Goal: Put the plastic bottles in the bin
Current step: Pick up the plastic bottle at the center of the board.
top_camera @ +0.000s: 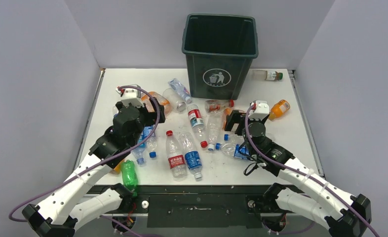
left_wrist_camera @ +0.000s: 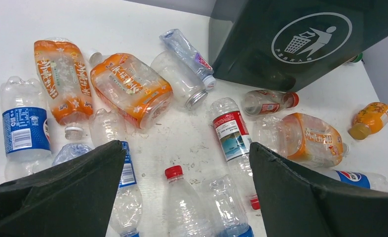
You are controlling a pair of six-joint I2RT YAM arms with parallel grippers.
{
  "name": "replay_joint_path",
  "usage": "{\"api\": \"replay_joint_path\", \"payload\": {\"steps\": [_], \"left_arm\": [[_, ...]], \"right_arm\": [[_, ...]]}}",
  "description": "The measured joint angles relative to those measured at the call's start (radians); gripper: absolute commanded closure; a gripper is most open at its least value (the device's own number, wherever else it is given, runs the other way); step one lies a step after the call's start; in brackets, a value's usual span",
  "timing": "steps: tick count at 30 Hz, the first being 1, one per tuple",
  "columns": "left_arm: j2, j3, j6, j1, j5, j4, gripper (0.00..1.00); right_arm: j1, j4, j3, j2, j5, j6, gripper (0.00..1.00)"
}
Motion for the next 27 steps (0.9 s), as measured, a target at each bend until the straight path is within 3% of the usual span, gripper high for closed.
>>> {"api": "replay_joint_path", "payload": {"steps": [6,15,21,27], "left_arm": [[0.002,-0.001,-0.002,-0.01,-0.012,-0.005,0.04],[-0.029,-0.06,0.04,-0.027,0.038,0.011,0.04],[-0.025,-0.06,0.041,-0.028,0.067,0.017,0.04],[-0.01,-0.06,0.032,-0.032,0.075,0.017,0.04]], "right_arm": [[-0.051,-0.06,0.013,0.065,0.006,0.069,0.1],[-0.575,-0.096,-0.101,0.078,-0.183,0.26,0.1],[-0.603,-0.052,-0.087,0.165,-0.173,0.362,0.1],[-0.62,0.063,0.109,0.436,-0.115,0.398,0.1]]}}
